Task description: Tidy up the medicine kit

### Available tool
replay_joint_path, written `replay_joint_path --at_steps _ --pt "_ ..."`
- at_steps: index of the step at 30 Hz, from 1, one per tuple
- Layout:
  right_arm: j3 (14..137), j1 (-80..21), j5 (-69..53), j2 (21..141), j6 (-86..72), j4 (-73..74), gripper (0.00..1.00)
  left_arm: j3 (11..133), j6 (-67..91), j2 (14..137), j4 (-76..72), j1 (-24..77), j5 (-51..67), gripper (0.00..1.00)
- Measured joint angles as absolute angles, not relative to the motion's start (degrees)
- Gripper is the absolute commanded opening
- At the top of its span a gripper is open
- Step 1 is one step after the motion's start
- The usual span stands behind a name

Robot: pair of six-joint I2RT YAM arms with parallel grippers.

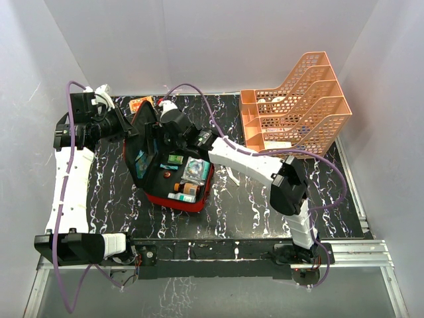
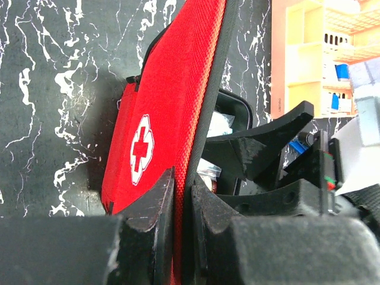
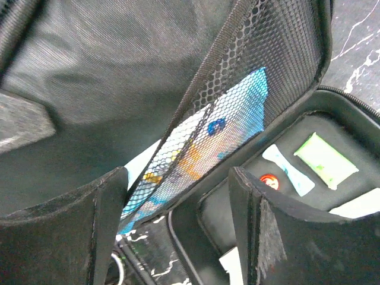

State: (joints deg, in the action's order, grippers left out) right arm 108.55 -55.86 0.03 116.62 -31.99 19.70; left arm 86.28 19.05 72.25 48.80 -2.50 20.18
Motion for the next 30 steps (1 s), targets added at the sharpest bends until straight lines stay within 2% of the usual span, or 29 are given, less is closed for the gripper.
replay_joint_path --at_steps 6,9,11,24,30 --pt "116.8 -55.5 -2.5 117.3 -38.5 28.7 0.61 83.2 18.9 70.7 45.6 -2.5 23.3 0.0" --pt "116.0 -55.4 -3.4 116.9 -42.8 30.0 0.61 80.5 19.1 68.9 43.3 -2.6 25.3 0.09" --pt "114.8 -55.4 -3.6 116.9 -45.6 30.7 0.61 79.0 19.5 67.9 42.0 -2.7 26.7 0.1" --pt "110.6 -55.5 -5.0 116.9 -53.4 31.9 0.54 77.5 20.2 67.5 41.4 -2.7 30.0 0.13" --pt "109.6 -55.6 -5.7 116.9 -54.4 31.4 0.54 76.8 20.1 67.3 41.4 -2.6 31.2 0.11"
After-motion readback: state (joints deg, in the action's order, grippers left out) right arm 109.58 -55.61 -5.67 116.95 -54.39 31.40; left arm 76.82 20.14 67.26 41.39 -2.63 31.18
